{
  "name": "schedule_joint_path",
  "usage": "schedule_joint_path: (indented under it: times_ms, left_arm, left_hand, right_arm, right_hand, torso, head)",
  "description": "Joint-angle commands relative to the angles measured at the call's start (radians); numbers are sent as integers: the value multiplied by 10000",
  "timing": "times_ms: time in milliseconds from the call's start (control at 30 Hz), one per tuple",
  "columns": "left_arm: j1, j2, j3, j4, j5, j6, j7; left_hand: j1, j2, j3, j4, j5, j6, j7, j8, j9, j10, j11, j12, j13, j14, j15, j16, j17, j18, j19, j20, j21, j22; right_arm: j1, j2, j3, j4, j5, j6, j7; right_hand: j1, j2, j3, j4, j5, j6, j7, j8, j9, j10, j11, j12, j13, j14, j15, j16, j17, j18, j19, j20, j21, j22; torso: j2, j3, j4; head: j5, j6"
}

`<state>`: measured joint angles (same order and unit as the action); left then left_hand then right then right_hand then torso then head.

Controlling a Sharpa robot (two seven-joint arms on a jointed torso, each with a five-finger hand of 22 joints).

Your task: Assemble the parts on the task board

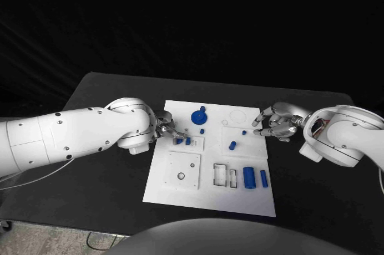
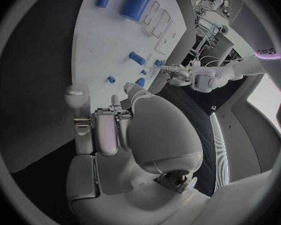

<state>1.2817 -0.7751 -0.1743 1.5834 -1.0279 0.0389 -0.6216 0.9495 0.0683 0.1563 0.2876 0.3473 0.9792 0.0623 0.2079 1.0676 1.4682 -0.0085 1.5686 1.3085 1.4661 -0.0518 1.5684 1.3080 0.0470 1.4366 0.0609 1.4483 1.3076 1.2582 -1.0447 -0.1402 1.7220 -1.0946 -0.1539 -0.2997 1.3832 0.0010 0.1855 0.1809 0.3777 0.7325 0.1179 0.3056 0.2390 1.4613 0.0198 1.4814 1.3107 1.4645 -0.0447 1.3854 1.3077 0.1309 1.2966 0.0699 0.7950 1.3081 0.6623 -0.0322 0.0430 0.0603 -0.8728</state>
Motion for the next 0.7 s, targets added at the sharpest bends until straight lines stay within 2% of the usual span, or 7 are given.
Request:
schedule_joint_path:
  times_ms: [33,300,400,600,700]
  left_arm:
    - [-78,22,-68,-90,-21,137,-152]
    - [-78,20,-68,-131,-54,226,-182]
    - [-78,16,-68,-140,-61,260,-190]
    - [-78,2,-69,-148,-77,317,-203]
    - [-78,-5,-69,-148,-81,327,-204]
  left_hand:
    - [239,-27,-88,-4,341,7,-42,196,175,1026,12,22,2623,1047,-6,24,2628,-21,17,11,-73,1584]
    - [709,-122,-69,-100,1006,-153,-80,464,466,1026,-27,22,2623,1047,-39,24,2628,-19,16,-25,-99,1605]
    - [1240,-274,60,-436,1384,-249,-123,560,572,1026,-66,22,2623,1047,-67,24,2628,-17,16,-47,-111,1616]
    - [1675,-392,215,-742,1479,-317,-147,634,637,1026,-89,22,2623,1047,-89,24,2628,-17,18,-73,-124,1630]
    - [1812,-414,298,-841,1642,-340,-153,656,650,1026,-98,22,2623,1047,-98,24,2628,-16,16,-83,-134,1633]
  right_arm:
    - [-7,5,0,-8,3,155,-44]
    - [-9,2,0,-12,4,167,-53]
    - [-10,2,0,-12,4,177,-57]
    - [-12,1,0,-11,4,189,-60]
    - [-13,-3,0,-10,5,197,-60]
  right_hand:
    - [107,27,41,4,72,32,66,24,-12,2,65,-39,1723,310,66,-77,861,95,-69,7,-47,324]
    - [111,28,52,-3,78,33,69,24,-15,-7,68,-47,1715,304,68,-91,848,98,-76,8,-69,320]
    - [111,28,52,-3,78,33,69,24,-15,-7,68,-47,1715,304,68,-91,848,98,-76,8,-69,320]
    - [111,28,52,-3,78,33,69,24,-15,-7,68,-47,1715,304,68,-91,848,98,-76,8,-69,320]
    - [111,28,52,-3,78,33,69,24,-15,-7,68,-47,1715,304,68,-91,848,98,-76,8,-69,320]
  torso:
    - [-1,-3,9]
    - [-3,-3,12]
    - [3,-5,8]
    - [2,-2,5]
    - [6,-3,5]
  head:
    - [5,2]
    - [32,2]
    - [58,2]
    - [88,2]
    - [94,2]
